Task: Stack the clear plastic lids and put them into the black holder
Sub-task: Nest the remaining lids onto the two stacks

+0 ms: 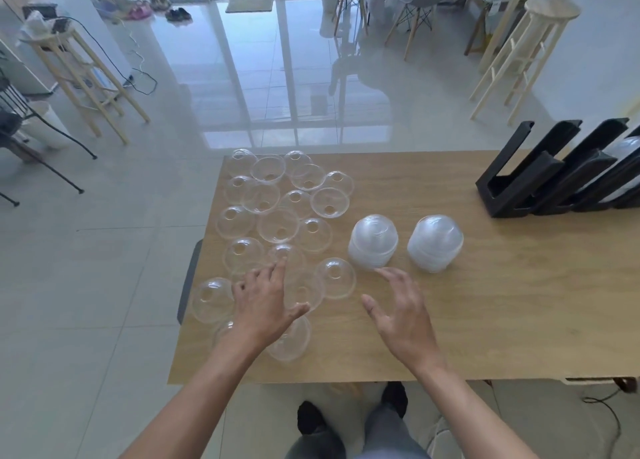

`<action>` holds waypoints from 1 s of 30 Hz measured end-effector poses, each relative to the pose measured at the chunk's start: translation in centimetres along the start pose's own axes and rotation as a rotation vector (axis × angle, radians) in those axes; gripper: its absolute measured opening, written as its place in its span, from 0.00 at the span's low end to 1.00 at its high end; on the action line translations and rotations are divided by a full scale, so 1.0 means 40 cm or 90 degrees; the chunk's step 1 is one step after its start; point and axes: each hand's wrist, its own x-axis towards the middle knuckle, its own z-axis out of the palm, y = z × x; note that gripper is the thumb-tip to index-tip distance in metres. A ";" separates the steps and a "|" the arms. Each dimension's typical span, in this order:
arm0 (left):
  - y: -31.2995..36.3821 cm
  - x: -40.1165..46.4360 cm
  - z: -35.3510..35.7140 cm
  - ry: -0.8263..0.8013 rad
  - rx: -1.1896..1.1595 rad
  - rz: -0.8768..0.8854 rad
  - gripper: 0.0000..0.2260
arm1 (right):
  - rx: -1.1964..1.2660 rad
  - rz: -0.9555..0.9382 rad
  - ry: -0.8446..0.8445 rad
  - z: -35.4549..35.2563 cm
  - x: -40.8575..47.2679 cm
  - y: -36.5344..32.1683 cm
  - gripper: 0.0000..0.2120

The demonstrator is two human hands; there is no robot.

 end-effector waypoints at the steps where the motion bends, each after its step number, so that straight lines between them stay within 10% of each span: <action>1: 0.004 -0.002 0.002 -0.006 0.011 0.008 0.47 | -0.013 -0.015 -0.047 0.022 0.008 -0.016 0.29; 8: 0.044 -0.015 0.020 -0.064 0.080 0.082 0.26 | -0.233 -0.092 -0.260 0.133 0.074 -0.032 0.39; 16: 0.056 -0.036 0.050 -0.016 0.001 0.081 0.11 | -0.242 -0.067 -0.118 0.120 0.039 0.037 0.32; 30: 0.118 -0.013 -0.038 0.111 -0.742 -0.224 0.04 | -0.041 -0.055 -0.072 -0.082 0.005 0.071 0.31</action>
